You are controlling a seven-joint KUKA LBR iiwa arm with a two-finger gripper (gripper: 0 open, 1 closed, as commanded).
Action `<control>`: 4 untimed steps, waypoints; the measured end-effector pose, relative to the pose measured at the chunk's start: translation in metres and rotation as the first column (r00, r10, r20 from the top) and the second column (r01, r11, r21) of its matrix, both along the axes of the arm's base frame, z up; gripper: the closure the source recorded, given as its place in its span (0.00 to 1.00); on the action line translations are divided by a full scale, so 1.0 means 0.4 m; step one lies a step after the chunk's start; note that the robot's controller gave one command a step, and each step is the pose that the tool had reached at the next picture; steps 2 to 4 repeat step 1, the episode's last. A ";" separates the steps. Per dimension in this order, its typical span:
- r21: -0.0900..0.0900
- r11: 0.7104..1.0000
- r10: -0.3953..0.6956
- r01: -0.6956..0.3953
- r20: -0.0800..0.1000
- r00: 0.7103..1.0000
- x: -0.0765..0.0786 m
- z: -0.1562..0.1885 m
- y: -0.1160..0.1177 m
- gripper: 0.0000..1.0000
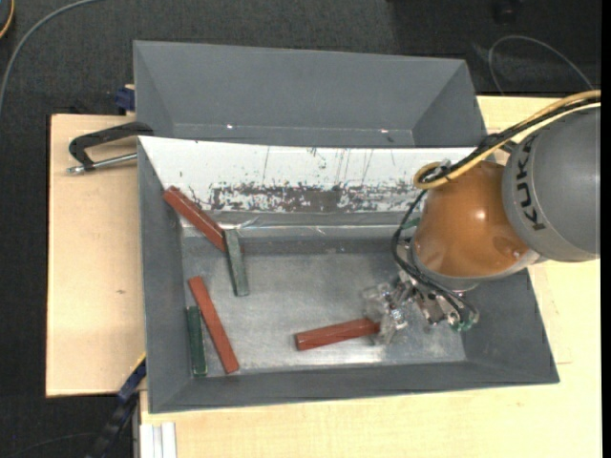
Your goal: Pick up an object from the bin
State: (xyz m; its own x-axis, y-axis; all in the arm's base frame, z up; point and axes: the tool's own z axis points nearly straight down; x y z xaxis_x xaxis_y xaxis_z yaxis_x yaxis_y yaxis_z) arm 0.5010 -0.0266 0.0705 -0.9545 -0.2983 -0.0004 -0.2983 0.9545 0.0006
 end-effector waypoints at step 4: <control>-0.001 0.998 0.060 -0.060 0.011 0.998 0.047 0.419 0.005 1.00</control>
Offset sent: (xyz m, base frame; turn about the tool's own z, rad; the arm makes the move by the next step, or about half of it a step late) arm 0.0161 0.0013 0.1642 -0.0607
